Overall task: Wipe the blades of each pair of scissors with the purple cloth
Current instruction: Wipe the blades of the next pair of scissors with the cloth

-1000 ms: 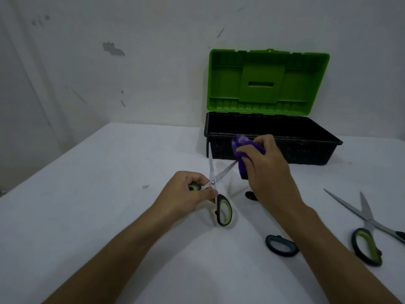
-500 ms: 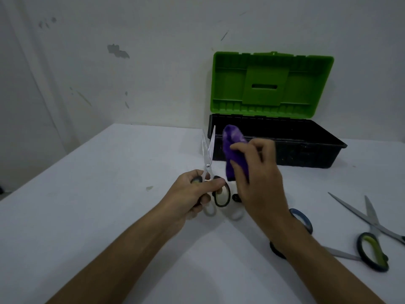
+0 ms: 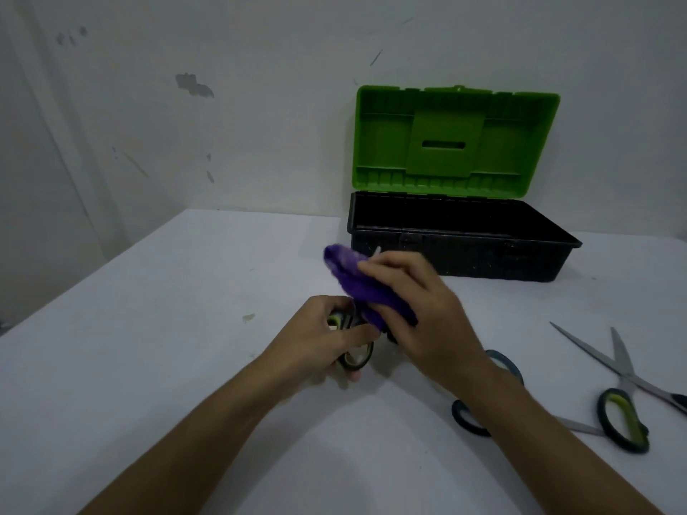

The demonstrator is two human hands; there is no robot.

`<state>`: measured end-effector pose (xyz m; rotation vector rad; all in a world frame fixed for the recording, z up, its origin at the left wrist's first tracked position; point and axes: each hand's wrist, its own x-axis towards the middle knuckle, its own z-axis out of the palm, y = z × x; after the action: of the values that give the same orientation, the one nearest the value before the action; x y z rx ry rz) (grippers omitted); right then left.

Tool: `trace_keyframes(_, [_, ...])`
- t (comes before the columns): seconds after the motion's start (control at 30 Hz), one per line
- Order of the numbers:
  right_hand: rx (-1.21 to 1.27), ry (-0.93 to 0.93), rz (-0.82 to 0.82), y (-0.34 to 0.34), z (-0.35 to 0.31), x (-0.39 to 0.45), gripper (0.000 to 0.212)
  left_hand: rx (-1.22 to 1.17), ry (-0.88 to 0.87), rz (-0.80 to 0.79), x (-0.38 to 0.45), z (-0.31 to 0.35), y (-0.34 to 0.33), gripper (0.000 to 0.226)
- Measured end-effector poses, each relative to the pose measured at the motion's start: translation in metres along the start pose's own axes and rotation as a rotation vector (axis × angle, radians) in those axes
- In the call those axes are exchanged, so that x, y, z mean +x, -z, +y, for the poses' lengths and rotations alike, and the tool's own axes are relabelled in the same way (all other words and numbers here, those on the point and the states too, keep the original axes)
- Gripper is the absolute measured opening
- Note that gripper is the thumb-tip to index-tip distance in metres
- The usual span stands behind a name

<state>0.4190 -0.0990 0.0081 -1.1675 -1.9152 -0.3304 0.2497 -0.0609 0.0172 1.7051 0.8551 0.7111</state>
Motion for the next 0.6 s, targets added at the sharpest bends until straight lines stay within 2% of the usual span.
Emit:
trace_keyframes(0.07, [-0.007, 0.013, -0.104, -0.004, 0.004, -0.003, 0.044, 0.069, -0.056, -0.006, 0.000, -0.001, 0.001, 0.015])
trace_keyframes(0.13, [-0.035, 0.015, -0.117, -0.003, 0.011, -0.003, 0.042, 0.099, -0.094, -0.033, 0.000, 0.000, 0.003, 0.014])
trace_keyframes(0.23, [-0.115, -0.021, -0.024, 0.004, 0.025, 0.000, 0.039, 0.082, -0.087, -0.055, -0.002, 0.003, 0.004, 0.017])
trace_keyframes(0.4, [-0.253, -0.205, 0.191, 0.020, 0.043, -0.001, 0.045, 0.134, -0.039, -0.076, -0.002, 0.001, 0.001, 0.017])
trace_keyframes(0.47, [-0.225, -0.180, 0.230, 0.025, 0.038, -0.001, 0.045, 0.141, -0.045, -0.038, 0.002, -0.002, 0.001, 0.025])
trace_keyframes(0.6, [-0.084, 0.018, -0.019, 0.012, 0.015, -0.005, 0.045, 0.189, -0.123, 0.038, 0.003, -0.005, 0.004, 0.035])
